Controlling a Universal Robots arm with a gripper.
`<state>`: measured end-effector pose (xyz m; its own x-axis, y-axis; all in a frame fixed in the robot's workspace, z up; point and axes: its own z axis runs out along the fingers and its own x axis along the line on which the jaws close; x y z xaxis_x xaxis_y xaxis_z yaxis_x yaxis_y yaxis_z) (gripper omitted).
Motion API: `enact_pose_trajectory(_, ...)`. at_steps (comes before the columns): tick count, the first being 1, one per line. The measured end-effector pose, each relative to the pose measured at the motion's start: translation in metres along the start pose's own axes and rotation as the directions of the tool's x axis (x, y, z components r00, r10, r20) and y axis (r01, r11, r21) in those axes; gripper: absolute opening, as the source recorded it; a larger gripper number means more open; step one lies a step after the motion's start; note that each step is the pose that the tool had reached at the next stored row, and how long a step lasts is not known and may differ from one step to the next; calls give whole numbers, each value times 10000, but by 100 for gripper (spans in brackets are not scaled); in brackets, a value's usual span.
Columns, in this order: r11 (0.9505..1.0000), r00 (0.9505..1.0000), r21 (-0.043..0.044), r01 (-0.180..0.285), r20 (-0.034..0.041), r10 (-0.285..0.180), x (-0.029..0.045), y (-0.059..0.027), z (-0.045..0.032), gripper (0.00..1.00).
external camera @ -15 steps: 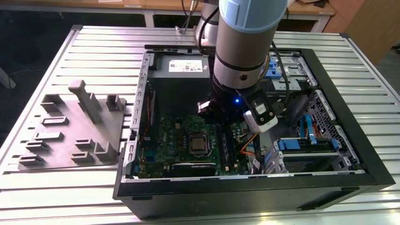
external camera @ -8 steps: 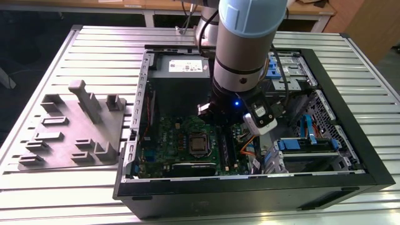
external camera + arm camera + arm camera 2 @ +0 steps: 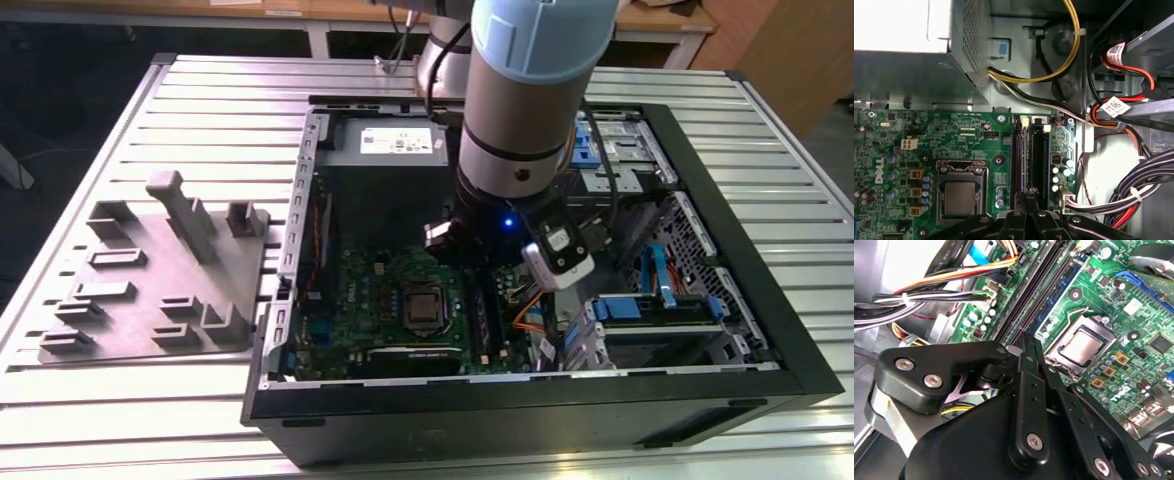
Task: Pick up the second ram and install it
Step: 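Insert the second ram into the second slot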
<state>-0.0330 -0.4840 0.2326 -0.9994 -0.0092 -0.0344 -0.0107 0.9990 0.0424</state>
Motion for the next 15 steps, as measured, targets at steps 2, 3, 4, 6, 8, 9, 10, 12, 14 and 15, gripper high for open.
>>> enact_pose_trajectory(2, 10000, 10000, 3, -1, -1, 1, 1, -1, 15, 11)
enact_pose_trajectory(3, 10000, 10000, 2, -1, -1, 1, 1, -1, 22, 11)
enact_pose_trajectory(4, 10000, 10000, 4, 0, -1, 0, 0, -2, 26, 11)
enact_pose_trajectory(6, 10000, 10000, 7, 0, -3, 0, 0, -2, 26, 11)
enact_pose_trajectory(8, 10000, 10000, 3, 0, -1, 0, 1, -2, 31, 11)
enact_pose_trajectory(9, 10000, 10000, 3, 0, -1, 0, 1, -3, 31, 11)
enact_pose_trajectory(10, 10000, 10000, 3, 0, -1, 0, 1, -3, 32, 11)
enact_pose_trajectory(12, 10000, 10000, 1, 0, 0, 0, 4, -4, 37, 11)
enact_pose_trajectory(14, 10000, 10000, 2, 0, 0, 0, 6, -5, 45, 11)
enact_pose_trajectory(15, 10000, 10000, 3, 1, -1, -1, 7, -6, 48, 11)
